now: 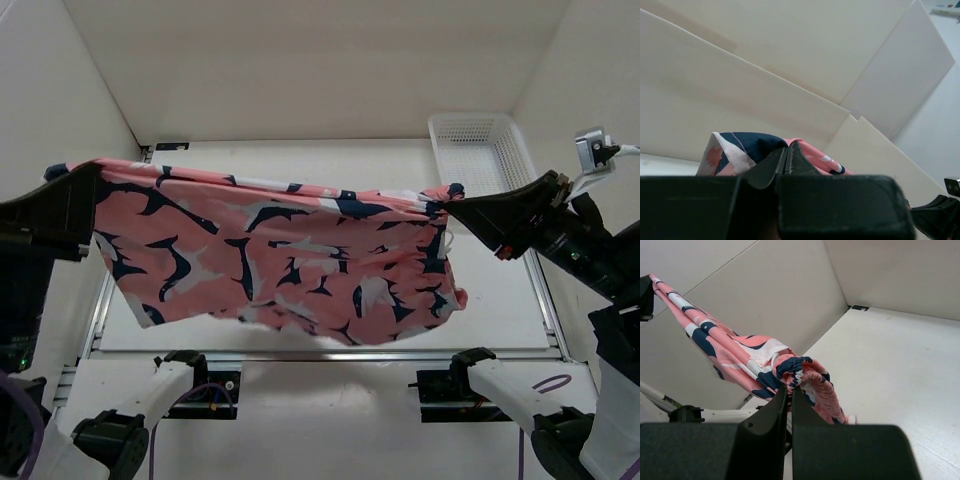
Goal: Fold and stack the shorts
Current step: Flatten the shorts out, then fold the shorts
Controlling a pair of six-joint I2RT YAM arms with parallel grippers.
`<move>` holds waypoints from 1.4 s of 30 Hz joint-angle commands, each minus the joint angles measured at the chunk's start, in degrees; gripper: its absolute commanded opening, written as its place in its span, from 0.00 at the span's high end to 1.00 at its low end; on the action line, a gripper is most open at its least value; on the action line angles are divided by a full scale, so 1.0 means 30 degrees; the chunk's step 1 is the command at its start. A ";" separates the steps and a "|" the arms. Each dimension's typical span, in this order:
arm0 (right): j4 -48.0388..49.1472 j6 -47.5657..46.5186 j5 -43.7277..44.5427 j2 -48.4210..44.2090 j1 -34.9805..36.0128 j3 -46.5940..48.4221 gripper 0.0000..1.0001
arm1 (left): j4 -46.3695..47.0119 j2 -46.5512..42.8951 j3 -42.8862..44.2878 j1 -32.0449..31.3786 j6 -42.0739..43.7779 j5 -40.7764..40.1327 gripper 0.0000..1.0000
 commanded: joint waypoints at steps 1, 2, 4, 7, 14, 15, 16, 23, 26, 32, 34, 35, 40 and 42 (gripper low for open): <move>-0.0811 -0.0147 0.2422 0.0204 -0.0236 -0.0315 1.00 | 0.0455 0.2331 0.0227 0.0208 0.0929 -0.3423 0.90; -0.0811 -0.0147 0.3007 0.0204 -0.0236 -0.1072 1.00 | 0.0453 0.2741 0.0227 0.0208 0.0929 -0.3220 0.90; -0.1016 -0.0352 0.4788 0.0409 -0.0236 -0.2042 1.00 | 0.0279 0.3971 -0.0469 0.0208 0.0929 -0.2954 0.90; -0.0697 -0.0818 0.6261 0.0907 -0.0236 -0.4852 1.00 | 0.0277 0.5816 -0.1933 0.0382 0.1103 -0.2693 0.90; 0.3543 -0.0824 0.8316 0.5434 -0.0410 -1.0535 1.00 | 0.0861 1.2112 -0.3377 0.2051 0.1749 -0.1900 0.90; 0.4018 -0.0820 0.8142 0.6202 -0.0760 -1.0543 1.00 | 0.0863 1.2874 -0.3174 0.2054 0.1923 -0.1668 0.90; 0.4574 -0.0646 0.7908 0.6964 -0.0763 -1.0833 1.00 | 0.0863 1.4332 -0.2998 0.2054 0.1925 -0.1955 0.90; 0.7099 0.0088 0.5654 1.5976 -0.2519 -0.7240 1.00 | 0.0863 2.0311 0.1212 0.3308 0.2159 -0.1141 0.90; 0.7099 0.0496 0.5418 1.9028 -0.2697 -0.4492 1.00 | 0.0863 2.2422 0.3004 0.3665 0.2159 -0.0379 0.90; 0.7099 0.1289 0.4597 2.2174 -0.2873 -0.0995 1.00 | 0.0863 2.4305 0.6289 0.4134 0.2335 0.1233 0.90; 0.6894 0.1289 0.4331 2.2176 -0.2873 -0.0729 1.00 | 0.0863 2.3725 0.5856 0.4134 0.2509 0.1470 0.90; 0.6894 0.1289 0.4157 2.2176 -0.2873 -0.0729 1.00 | 0.0863 2.3258 0.5272 0.4134 0.2511 0.1673 0.90; 0.6894 0.1086 0.4156 2.0424 -0.2873 -0.2366 1.00 | 0.0689 1.7521 -0.2092 0.2645 0.2774 0.1413 0.90; 0.6894 0.1084 0.4359 1.9836 -0.2873 -0.3450 1.00 | 0.0687 1.4514 -0.4857 0.2202 0.2774 0.1411 0.90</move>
